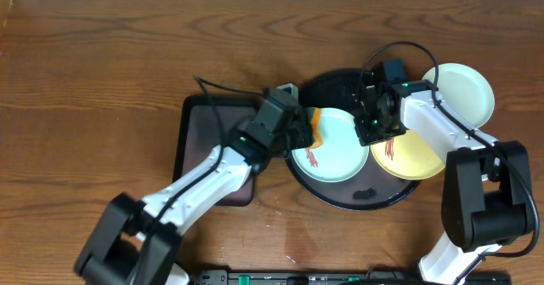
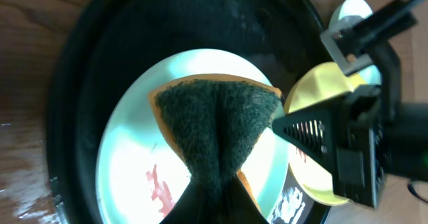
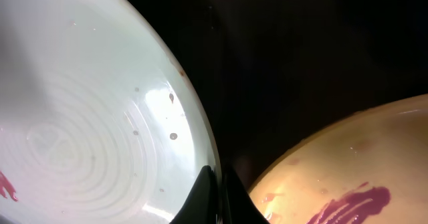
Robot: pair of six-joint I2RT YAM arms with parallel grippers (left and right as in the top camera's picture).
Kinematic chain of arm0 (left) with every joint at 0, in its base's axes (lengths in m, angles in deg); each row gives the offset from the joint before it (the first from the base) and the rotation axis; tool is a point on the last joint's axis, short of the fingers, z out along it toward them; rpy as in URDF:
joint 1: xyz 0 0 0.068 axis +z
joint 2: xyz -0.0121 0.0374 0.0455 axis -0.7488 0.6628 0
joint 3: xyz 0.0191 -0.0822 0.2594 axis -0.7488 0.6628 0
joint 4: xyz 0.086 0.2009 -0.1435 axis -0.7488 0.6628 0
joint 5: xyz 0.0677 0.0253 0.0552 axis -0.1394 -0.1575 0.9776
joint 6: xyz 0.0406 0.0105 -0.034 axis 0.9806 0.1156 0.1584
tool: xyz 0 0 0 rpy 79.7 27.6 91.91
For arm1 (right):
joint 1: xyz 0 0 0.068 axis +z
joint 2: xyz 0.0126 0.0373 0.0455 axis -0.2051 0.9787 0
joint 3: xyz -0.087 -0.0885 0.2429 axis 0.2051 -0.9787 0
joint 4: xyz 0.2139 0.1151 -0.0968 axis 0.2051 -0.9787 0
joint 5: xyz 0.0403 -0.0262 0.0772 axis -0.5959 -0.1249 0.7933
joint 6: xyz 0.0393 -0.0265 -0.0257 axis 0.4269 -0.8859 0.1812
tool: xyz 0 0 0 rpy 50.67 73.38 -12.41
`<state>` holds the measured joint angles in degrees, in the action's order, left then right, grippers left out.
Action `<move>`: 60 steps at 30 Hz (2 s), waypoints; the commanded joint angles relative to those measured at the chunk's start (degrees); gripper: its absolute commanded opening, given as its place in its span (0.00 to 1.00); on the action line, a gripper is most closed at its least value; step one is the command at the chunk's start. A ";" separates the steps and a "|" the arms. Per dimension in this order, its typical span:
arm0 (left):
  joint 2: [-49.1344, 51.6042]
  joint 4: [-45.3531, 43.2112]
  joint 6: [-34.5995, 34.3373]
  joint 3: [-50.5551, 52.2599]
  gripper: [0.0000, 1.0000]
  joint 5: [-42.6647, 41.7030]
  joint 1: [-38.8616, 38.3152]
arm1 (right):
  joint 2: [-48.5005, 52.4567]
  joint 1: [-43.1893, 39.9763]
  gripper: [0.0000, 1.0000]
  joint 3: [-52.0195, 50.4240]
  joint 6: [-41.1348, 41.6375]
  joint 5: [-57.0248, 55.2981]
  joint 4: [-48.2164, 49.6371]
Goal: Clean dirty plates on tray and stack at the side
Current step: 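Carry the sponge with the left gripper onto the green plate, then scrub the green plate with the sponge while the right gripper holds it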
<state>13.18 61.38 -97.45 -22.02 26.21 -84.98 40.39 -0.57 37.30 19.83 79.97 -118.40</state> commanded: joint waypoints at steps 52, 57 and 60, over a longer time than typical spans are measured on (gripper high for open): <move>10.25 6.97 -15.23 0.13 0.07 35.19 -9.64 | -0.90 0.44 0.01 -0.59 2.73 -1.25 1.29; 4.02 10.67 -15.23 0.13 0.08 39.19 -9.66 | -0.90 0.46 0.01 -0.59 2.73 -1.25 1.33; 2.36 7.69 -15.23 0.13 0.08 36.50 -9.88 | -0.90 0.46 0.01 -0.59 2.75 -1.22 1.36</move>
<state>17.44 70.54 -113.82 -22.21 60.78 -95.12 40.39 0.24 37.00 21.80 80.50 -117.05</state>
